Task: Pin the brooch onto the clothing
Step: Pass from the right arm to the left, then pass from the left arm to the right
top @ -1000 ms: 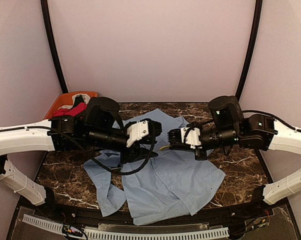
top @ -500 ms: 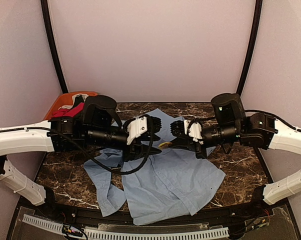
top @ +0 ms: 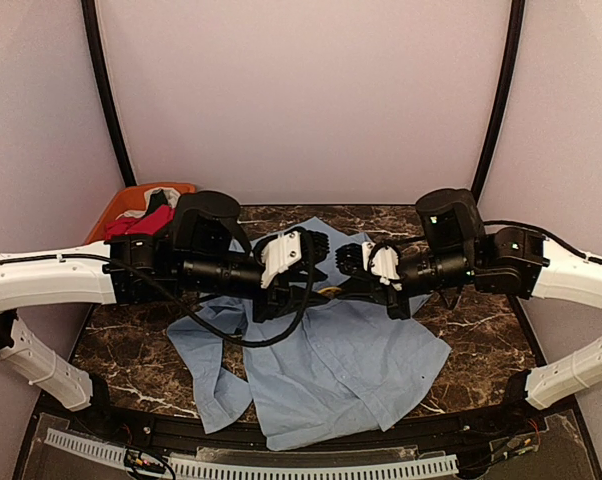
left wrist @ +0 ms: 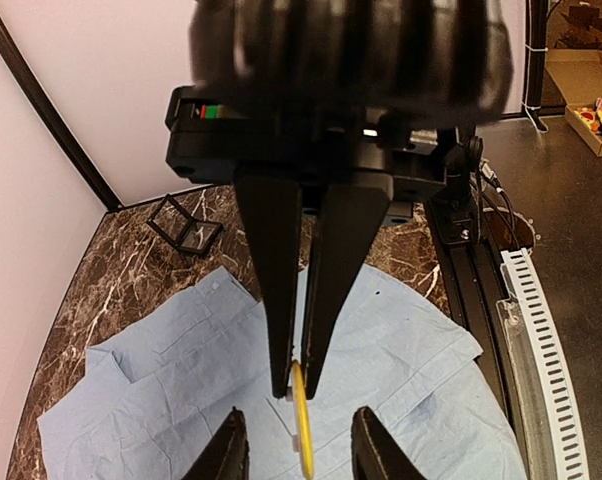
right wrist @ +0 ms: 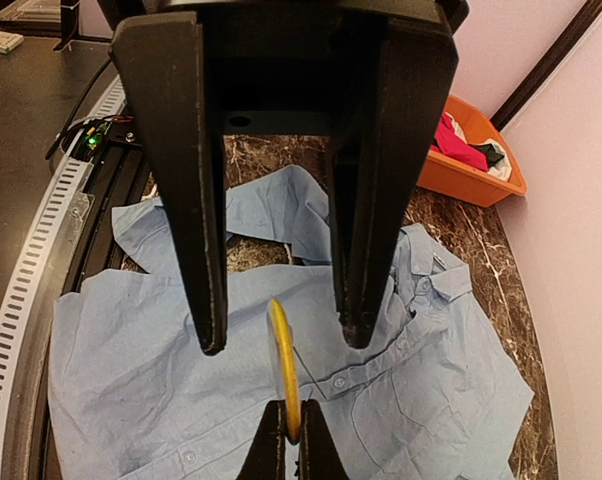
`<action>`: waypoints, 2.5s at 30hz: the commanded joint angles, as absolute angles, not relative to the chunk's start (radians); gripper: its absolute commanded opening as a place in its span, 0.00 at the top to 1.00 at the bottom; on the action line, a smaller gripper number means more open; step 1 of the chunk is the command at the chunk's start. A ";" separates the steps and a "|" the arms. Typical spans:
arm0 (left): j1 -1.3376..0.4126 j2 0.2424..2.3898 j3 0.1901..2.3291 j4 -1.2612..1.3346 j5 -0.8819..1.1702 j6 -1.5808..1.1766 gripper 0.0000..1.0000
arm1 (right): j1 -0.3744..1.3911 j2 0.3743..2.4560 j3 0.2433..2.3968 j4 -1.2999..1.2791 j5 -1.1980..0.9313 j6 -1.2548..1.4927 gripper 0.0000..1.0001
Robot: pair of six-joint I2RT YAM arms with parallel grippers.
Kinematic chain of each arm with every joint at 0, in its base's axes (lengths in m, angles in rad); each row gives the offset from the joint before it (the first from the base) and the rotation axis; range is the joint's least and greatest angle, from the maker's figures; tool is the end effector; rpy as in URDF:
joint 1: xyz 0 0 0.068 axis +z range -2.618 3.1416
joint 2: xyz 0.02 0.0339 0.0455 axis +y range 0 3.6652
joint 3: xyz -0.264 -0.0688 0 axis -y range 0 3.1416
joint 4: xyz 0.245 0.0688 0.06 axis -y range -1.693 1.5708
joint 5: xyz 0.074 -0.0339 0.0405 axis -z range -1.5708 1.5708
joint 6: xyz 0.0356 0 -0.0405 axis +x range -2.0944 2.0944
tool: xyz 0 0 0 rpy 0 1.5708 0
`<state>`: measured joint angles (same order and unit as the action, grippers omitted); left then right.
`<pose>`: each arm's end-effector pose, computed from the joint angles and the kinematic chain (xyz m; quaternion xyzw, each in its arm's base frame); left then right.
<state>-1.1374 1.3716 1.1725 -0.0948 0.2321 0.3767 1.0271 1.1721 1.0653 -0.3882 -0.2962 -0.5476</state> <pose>0.1285 -0.2973 0.3512 0.5979 0.5324 -0.3061 0.5151 0.1269 0.2301 0.3390 -0.6551 0.5459 0.2434 0.4621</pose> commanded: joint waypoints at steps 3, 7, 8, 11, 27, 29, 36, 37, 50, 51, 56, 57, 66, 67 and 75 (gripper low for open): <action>-1.142 1.370 1.191 -0.110 0.257 0.365 0.66 | 1.021 1.183 1.079 -0.360 -0.293 -0.544 1.00; -1.141 1.381 1.190 -0.127 0.247 0.362 0.66 | 1.021 1.179 1.086 -0.362 -0.283 -0.547 1.00; -1.141 1.382 1.189 -0.127 0.245 0.359 0.67 | 1.022 1.176 1.085 -0.361 -0.284 -0.549 1.00; -1.141 1.387 1.186 -0.126 0.238 0.358 0.67 | 1.021 1.172 1.089 -0.360 -0.290 -0.548 1.00; -1.141 1.409 1.197 -0.112 0.245 0.339 0.82 | 1.022 1.198 1.104 -0.385 -0.285 -0.553 1.00; -1.141 1.408 1.195 -0.110 0.243 0.336 0.81 | 1.022 1.206 1.107 -0.393 -0.280 -0.557 1.00; -1.141 1.409 1.194 -0.109 0.245 0.333 0.86 | 1.022 1.212 1.116 -0.398 -0.281 -0.562 1.00; -1.141 1.412 1.196 -0.110 0.245 0.332 0.91 | 1.022 1.211 1.117 -0.396 -0.282 -0.562 1.00; -1.141 1.375 1.114 0.024 0.199 0.323 0.99 | 1.018 1.130 1.049 -0.325 -0.246 -0.568 0.03; -1.141 1.357 1.086 0.072 0.195 0.329 0.99 | 1.015 1.107 1.030 -0.303 -0.244 -0.567 0.02; -1.141 1.206 0.768 0.599 0.227 0.383 0.99 | 0.992 1.004 0.921 -0.141 -0.275 -0.529 0.01; -1.141 1.198 0.734 0.659 0.233 0.396 0.99 | 0.992 0.984 0.894 -0.078 -0.286 -0.526 0.01; -1.141 1.324 0.530 1.219 0.549 0.520 0.99 | 0.992 0.956 0.621 0.375 -0.337 -0.555 0.05; -1.141 1.344 0.524 1.242 0.570 0.554 0.99 | 0.992 0.969 0.612 0.396 -0.347 -0.550 0.06; -1.142 1.383 0.476 1.279 0.728 0.801 0.99 | 1.030 1.023 0.610 0.404 -0.479 -0.612 0.29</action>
